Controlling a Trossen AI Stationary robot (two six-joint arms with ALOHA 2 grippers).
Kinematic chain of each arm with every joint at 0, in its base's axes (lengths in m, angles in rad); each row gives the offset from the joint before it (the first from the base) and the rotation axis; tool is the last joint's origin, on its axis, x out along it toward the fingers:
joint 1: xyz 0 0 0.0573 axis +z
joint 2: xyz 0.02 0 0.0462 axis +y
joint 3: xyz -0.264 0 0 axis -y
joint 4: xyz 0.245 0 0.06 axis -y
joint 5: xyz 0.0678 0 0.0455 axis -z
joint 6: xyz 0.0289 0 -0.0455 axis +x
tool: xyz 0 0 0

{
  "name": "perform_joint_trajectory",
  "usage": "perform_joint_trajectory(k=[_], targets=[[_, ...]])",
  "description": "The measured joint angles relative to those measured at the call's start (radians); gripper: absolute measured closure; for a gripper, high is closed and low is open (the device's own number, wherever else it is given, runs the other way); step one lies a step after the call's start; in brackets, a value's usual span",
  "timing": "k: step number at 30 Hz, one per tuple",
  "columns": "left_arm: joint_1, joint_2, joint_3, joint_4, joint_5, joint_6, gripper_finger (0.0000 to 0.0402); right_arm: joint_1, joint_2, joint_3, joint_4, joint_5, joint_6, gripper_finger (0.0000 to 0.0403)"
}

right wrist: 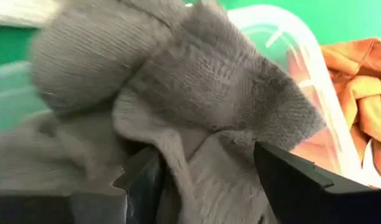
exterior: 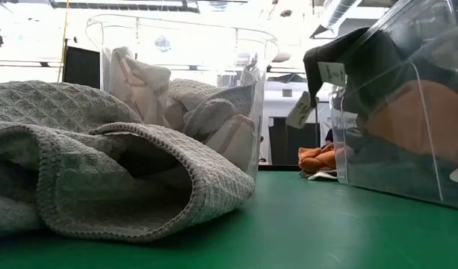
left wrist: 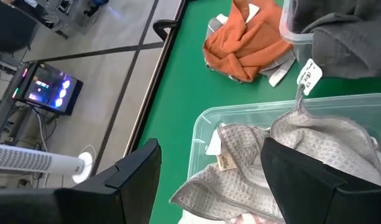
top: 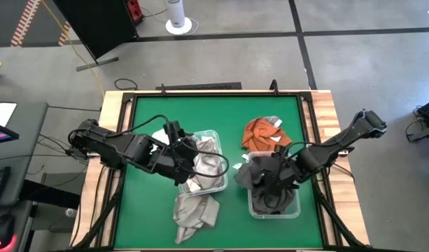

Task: Sort microfiber towel by color & place in baskets
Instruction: Put the grey microfiber towel into the right transparent bin

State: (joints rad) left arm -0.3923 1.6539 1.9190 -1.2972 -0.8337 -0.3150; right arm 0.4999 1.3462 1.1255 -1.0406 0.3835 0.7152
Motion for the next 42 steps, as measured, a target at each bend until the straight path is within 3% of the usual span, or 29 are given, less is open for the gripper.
perform_joint_trajectory(k=[12, 17, 24, 31, 38, 42], targets=[[-0.013, 0.0, -0.005, -0.019, 0.0, -0.054, 0.0136, -0.006, 0.065, -0.202, 0.287, -0.141, -0.014, 0.0131], [-0.013, 0.0, -0.035, -0.014, -0.003, -0.052, 0.0136, -0.028, 0.081, -0.217, 0.286, -0.199, -0.015, 0.0131], [-0.012, -0.001, -0.072, -0.005, -0.01, -0.053, 0.0136, -0.043, 0.016, -0.096, 0.146, -0.197, -0.03, 0.0131], [-0.018, -0.001, -0.072, 0.011, -0.014, -0.049, 0.0136, -0.045, -0.047, 0.04, 0.084, -0.111, -0.072, 0.0131], [-0.029, -0.001, -0.072, 0.013, -0.016, -0.049, 0.0136, -0.027, -0.067, 0.206, -0.109, -0.02, -0.073, 0.0131], [-0.029, -0.001, -0.072, 0.013, -0.016, -0.049, 0.0136, -0.015, -0.067, 0.241, -0.107, 0.021, -0.097, 0.0131]])
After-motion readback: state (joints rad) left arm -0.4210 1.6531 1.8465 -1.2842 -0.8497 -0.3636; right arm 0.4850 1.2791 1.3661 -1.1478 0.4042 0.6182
